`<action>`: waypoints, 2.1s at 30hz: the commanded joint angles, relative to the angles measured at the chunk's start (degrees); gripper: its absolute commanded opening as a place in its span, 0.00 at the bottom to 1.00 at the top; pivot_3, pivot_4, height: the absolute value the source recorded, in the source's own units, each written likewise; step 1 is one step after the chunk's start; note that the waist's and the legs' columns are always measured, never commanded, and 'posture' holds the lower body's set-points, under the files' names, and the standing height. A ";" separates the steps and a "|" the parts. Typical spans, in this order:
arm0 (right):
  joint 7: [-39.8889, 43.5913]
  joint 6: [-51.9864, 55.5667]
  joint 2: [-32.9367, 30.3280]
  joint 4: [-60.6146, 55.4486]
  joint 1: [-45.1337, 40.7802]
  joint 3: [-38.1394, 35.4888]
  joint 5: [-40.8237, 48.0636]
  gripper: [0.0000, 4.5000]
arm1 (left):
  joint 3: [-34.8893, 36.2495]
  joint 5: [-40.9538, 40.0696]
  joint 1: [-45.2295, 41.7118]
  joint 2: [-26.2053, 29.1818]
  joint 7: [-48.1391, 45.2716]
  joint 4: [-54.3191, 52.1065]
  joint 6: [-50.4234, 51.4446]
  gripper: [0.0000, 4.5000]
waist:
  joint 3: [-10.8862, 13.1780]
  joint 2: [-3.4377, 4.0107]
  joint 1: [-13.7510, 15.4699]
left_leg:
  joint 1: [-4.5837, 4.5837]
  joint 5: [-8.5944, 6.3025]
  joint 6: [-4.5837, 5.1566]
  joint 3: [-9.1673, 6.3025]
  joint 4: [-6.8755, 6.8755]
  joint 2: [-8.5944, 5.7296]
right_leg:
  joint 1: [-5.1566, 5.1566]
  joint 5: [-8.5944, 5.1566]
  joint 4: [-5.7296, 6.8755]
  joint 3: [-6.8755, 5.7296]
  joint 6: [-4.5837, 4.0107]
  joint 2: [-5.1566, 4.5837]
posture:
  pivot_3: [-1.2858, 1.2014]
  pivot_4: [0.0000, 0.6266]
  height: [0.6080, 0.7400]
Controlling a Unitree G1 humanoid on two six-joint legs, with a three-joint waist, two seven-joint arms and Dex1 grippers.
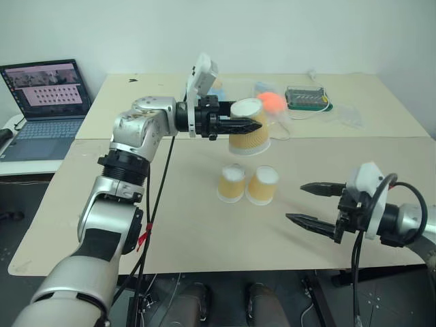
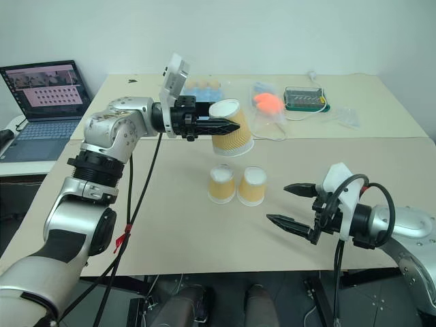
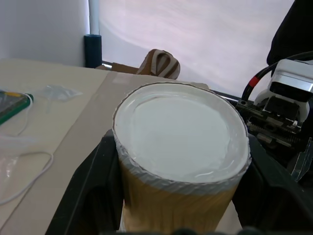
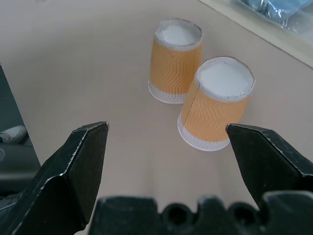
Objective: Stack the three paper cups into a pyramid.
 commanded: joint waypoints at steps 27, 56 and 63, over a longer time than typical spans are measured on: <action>-4.30 -0.60 1.38 -5.80 5.02 -6.14 2.68 1.00 | -2.31 16.98 -12.24 -8.62 -15.29 25.41 -15.45 0.58 | 0.02 -0.03 0.07 | -0.02 -0.01 0.05 0.01 0.05 -0.01 | 0.04 0.01 0.02 -0.03 0.04 -0.01 | 0.52 0.24 0.80; -3.82 -1.61 0.60 -3.44 1.69 -4.24 2.74 1.00 | 5.31 16.85 -15.66 -5.97 -12.54 24.60 -16.05 0.99 | 0.02 -0.03 -0.09 | -0.01 0.08 0.23 0.01 0.17 0.01 | 0.05 0.01 0.08 -0.03 0.05 0.04 | 0.52 0.24 0.80; -2.66 -1.96 0.50 -1.97 -0.68 -2.68 2.09 1.00 | 14.49 8.22 -15.59 -1.29 -6.04 11.15 -5.29 0.99 | 0.02 -0.02 -0.07 | -0.03 0.06 0.24 0.01 0.18 0.00 | 0.02 0.02 0.08 -0.02 0.05 0.04 | 0.52 0.24 0.80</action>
